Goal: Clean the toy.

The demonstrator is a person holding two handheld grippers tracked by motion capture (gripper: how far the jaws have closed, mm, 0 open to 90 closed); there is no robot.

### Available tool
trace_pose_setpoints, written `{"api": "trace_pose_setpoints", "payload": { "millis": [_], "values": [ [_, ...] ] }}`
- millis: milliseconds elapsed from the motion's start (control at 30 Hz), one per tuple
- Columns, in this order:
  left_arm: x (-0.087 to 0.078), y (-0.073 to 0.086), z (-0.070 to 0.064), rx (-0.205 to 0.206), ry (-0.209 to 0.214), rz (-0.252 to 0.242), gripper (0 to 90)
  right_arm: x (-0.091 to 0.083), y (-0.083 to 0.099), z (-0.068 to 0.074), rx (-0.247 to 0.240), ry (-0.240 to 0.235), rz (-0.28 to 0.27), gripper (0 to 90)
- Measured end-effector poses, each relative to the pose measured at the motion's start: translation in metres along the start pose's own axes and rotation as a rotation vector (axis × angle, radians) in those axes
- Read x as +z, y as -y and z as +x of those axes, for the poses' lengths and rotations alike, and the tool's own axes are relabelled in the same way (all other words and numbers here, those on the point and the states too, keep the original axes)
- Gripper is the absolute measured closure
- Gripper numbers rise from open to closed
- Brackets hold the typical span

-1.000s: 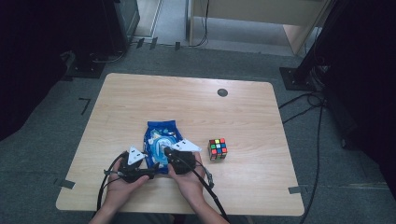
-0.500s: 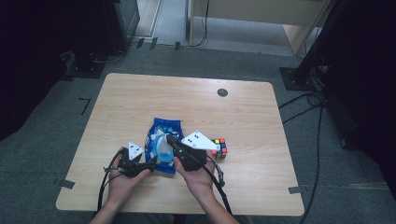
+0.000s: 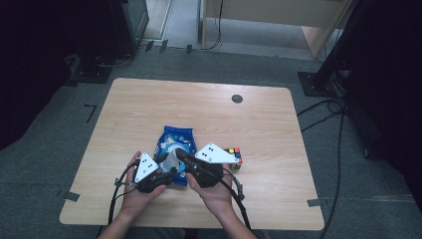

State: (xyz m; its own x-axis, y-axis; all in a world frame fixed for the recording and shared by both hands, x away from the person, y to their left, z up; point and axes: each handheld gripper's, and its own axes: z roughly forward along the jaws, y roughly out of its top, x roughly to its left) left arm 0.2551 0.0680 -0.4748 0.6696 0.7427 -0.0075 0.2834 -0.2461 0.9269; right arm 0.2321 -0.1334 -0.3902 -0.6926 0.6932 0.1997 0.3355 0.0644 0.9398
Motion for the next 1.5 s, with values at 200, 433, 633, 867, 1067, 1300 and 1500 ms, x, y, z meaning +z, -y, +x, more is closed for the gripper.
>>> {"api": "trace_pose_setpoints", "payload": {
  "millis": [200, 433, 633, 867, 1067, 1300, 1500],
  "values": [
    [-0.001, -0.010, 0.017, -0.092, 0.045, -0.031, 87.5, -0.014, 0.007, -0.009, -0.004, 0.001, -0.011, 89.1],
    [-0.017, -0.011, 0.048, -0.220, 0.073, -0.083, 89.7, -0.042, 0.013, -0.052, 0.033, 0.093, 0.011, 62.7],
    [-0.029, -0.008, 0.069, -0.270, 0.032, -0.094, 89.7, -0.072, 0.039, -0.113, 0.035, 0.375, 0.056, 53.5],
    [-0.030, -0.003, 0.075, -0.282, 0.003, -0.086, 89.3, -0.081, 0.084, -0.149, 0.271, 0.379, 0.049, 32.0],
    [-0.026, -0.001, 0.072, -0.276, 0.008, -0.072, 88.8, -0.051, 0.095, -0.122, 0.262, 0.416, 0.115, 18.5],
    [-0.026, 0.000, 0.071, -0.276, 0.016, -0.071, 88.9, -0.022, 0.110, -0.119, 0.283, 0.497, 0.282, 22.1],
    [-0.026, -0.001, 0.068, -0.275, 0.021, -0.074, 88.9, -0.015, 0.115, -0.126, 0.262, 0.531, 0.305, 28.5]
  ]
}}
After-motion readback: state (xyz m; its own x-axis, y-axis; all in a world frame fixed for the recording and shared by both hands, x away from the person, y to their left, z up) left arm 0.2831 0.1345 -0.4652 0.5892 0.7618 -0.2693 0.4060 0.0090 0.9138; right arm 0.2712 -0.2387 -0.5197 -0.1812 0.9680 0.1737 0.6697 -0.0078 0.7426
